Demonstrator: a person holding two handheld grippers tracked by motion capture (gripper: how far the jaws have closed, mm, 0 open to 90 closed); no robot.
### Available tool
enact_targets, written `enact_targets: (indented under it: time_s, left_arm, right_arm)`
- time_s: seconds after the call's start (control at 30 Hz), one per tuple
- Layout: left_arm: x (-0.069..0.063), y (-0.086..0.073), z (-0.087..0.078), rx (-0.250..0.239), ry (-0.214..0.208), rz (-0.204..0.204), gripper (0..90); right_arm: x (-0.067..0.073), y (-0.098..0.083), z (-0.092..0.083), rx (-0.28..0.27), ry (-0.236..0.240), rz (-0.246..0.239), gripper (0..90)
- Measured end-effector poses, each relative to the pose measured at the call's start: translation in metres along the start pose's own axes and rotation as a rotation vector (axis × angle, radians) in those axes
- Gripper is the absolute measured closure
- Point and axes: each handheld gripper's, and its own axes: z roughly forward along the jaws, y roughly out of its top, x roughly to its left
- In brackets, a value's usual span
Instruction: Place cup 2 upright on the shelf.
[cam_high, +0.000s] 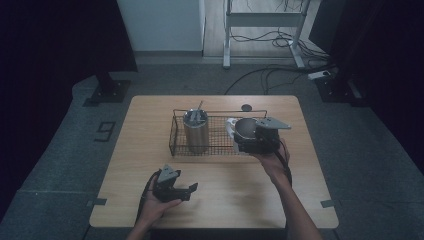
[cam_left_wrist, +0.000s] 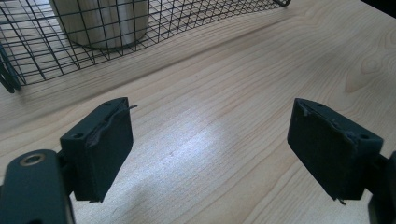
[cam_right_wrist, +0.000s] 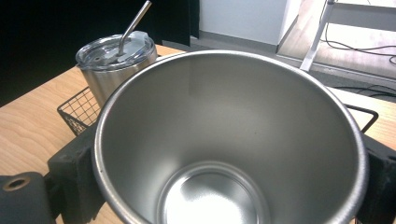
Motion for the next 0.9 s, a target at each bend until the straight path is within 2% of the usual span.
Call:
enact_targets:
  time_s: [0.17, 0.9]
  left_arm:
    - [0.0, 0.0, 0.0, 0.004, 0.0, 0.0, 14.8]
    - [-0.001, -0.001, 0.001, 0.019, -0.008, 0.006, 15.0]
  right_arm:
    - [0.0, 0.0, 0.005, 0.011, -0.011, -0.018, 6.6]
    - [-0.017, 0.007, 0.027, 0.019, -0.012, 0.009, 6.7]
